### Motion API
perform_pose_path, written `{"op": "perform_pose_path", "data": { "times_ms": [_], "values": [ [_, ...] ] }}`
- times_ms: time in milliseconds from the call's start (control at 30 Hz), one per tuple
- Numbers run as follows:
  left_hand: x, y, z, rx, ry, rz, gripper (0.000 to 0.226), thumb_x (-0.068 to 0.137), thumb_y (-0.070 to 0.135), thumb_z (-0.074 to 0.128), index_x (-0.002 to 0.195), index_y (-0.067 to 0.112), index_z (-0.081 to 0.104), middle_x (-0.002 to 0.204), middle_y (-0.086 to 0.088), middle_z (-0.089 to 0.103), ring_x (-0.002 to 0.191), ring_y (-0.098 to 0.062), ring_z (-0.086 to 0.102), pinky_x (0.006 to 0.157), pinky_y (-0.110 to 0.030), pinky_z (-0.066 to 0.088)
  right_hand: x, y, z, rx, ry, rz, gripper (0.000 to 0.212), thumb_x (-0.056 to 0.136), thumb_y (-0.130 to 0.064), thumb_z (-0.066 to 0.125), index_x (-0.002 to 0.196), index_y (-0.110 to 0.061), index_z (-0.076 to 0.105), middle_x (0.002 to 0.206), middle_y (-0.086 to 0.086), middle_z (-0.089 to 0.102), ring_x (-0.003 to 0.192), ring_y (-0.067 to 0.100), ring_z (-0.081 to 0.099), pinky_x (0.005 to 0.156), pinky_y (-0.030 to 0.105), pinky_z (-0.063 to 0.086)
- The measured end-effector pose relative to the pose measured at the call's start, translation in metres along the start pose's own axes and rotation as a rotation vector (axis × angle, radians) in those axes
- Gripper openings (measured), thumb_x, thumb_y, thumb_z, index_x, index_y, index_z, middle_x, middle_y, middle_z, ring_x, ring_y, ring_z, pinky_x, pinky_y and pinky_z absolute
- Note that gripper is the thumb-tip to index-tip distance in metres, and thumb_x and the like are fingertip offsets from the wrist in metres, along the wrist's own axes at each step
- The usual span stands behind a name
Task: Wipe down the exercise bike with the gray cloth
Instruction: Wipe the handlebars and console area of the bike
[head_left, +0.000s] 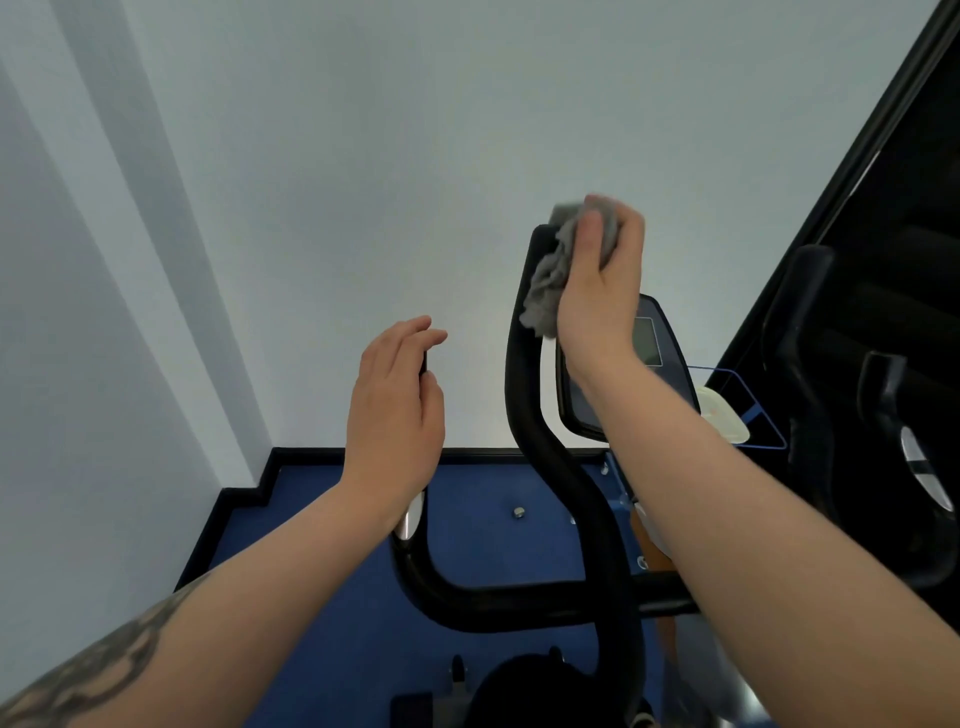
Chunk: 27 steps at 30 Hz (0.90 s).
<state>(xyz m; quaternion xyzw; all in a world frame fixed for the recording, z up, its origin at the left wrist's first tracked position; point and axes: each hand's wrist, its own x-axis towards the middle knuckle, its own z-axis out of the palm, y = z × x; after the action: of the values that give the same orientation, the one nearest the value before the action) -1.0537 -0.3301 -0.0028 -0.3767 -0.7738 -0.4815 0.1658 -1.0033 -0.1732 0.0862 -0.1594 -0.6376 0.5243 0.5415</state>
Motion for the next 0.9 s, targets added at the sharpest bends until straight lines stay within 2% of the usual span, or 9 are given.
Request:
{"op": "perform_pose_path", "data": {
  "times_ms": [100, 233, 333, 433, 500, 633, 733, 833, 900],
  "values": [
    [0.001, 0.0, -0.001, 0.018, 0.011, 0.008, 0.04, 0.096, -0.001, 0.042, 0.131, 0.015, 0.055, 0.141, 0.006, 0.047, 0.134, -0.008, 0.036, 0.111, -0.018, 0.028, -0.002, -0.003, 0.011, -0.046, -0.063, -0.077, 0.019, 0.1, -0.023, 0.05, 0.118, -0.018, 0.052, 0.103, -0.001, 0.063, 0.084, 0.007, 0.063, 0.069, 0.021, 0.053],
    [0.0, 0.001, -0.002, 0.016, 0.013, 0.004, 0.04, 0.096, -0.002, 0.043, 0.131, 0.015, 0.055, 0.141, 0.006, 0.047, 0.134, -0.009, 0.036, 0.111, -0.018, 0.028, -0.008, 0.001, -0.008, -0.365, -0.168, -0.231, 0.029, 0.098, -0.016, 0.052, 0.127, -0.011, 0.053, 0.124, 0.007, 0.054, 0.107, 0.003, 0.049, 0.09, 0.008, 0.038],
    [0.001, 0.001, -0.001, 0.032, 0.006, 0.019, 0.04, 0.095, -0.002, 0.043, 0.13, 0.013, 0.055, 0.141, 0.004, 0.048, 0.133, -0.011, 0.037, 0.11, -0.015, 0.026, 0.009, -0.011, -0.008, -0.6, -0.33, -0.471, 0.024, 0.095, -0.017, 0.056, 0.117, -0.009, 0.062, 0.119, 0.007, 0.06, 0.118, 0.014, 0.05, 0.101, 0.025, 0.038],
    [0.001, 0.001, -0.002, 0.046, 0.007, 0.02, 0.04, 0.095, -0.001, 0.043, 0.131, 0.013, 0.055, 0.142, 0.004, 0.047, 0.134, -0.01, 0.037, 0.11, -0.012, 0.023, 0.0, -0.007, -0.004, -0.873, -0.478, -0.71, 0.015, 0.091, -0.011, 0.063, 0.101, -0.002, 0.068, 0.102, 0.012, 0.067, 0.124, 0.031, 0.052, 0.113, 0.041, 0.021],
    [0.001, 0.001, -0.002, 0.04, 0.012, 0.019, 0.04, 0.095, -0.001, 0.043, 0.131, 0.013, 0.055, 0.142, 0.004, 0.047, 0.134, -0.01, 0.037, 0.111, -0.016, 0.025, -0.015, 0.005, -0.017, -0.971, -0.589, -0.792, 0.012, 0.09, -0.009, 0.065, 0.096, 0.0, 0.069, 0.097, 0.013, 0.069, 0.123, 0.032, 0.055, 0.116, 0.046, 0.02],
    [0.001, 0.001, -0.002, 0.042, 0.01, 0.032, 0.039, 0.095, -0.002, 0.045, 0.129, 0.012, 0.056, 0.141, 0.002, 0.049, 0.134, -0.012, 0.038, 0.112, -0.02, 0.027, -0.02, 0.014, -0.045, -0.807, -0.805, -0.667, 0.017, 0.094, -0.016, 0.062, 0.108, -0.01, 0.068, 0.111, 0.0, 0.069, 0.13, 0.02, 0.05, 0.118, 0.03, 0.016],
    [0.001, 0.0, -0.003, 0.051, 0.005, 0.035, 0.039, 0.095, -0.002, 0.045, 0.13, 0.012, 0.056, 0.14, 0.001, 0.049, 0.133, -0.013, 0.038, 0.112, -0.02, 0.026, -0.026, 0.013, -0.046, -0.675, -0.762, -0.532, 0.02, 0.094, -0.019, 0.06, 0.114, -0.018, 0.066, 0.116, -0.008, 0.068, 0.132, 0.009, 0.046, 0.113, 0.018, 0.02],
    [0.001, 0.001, -0.003, 0.057, 0.015, 0.027, 0.039, 0.095, -0.001, 0.045, 0.13, 0.012, 0.056, 0.141, 0.001, 0.049, 0.133, -0.013, 0.038, 0.111, -0.02, 0.027, -0.058, 0.02, -0.054, -0.526, -0.733, -0.314, 0.022, 0.095, -0.016, 0.06, 0.114, -0.024, 0.067, 0.117, -0.02, 0.064, 0.13, 0.001, 0.046, 0.108, 0.021, 0.035],
    [0.0, 0.002, -0.003, 0.056, 0.012, 0.024, 0.04, 0.094, -0.001, 0.045, 0.13, 0.012, 0.056, 0.141, 0.001, 0.049, 0.133, -0.013, 0.038, 0.111, -0.02, 0.027, -0.06, 0.014, -0.056, -0.437, -0.692, -0.268, 0.022, 0.094, -0.019, 0.059, 0.111, -0.032, 0.067, 0.11, -0.031, 0.063, 0.118, -0.007, 0.052, 0.098, 0.016, 0.043]
  ]
}}
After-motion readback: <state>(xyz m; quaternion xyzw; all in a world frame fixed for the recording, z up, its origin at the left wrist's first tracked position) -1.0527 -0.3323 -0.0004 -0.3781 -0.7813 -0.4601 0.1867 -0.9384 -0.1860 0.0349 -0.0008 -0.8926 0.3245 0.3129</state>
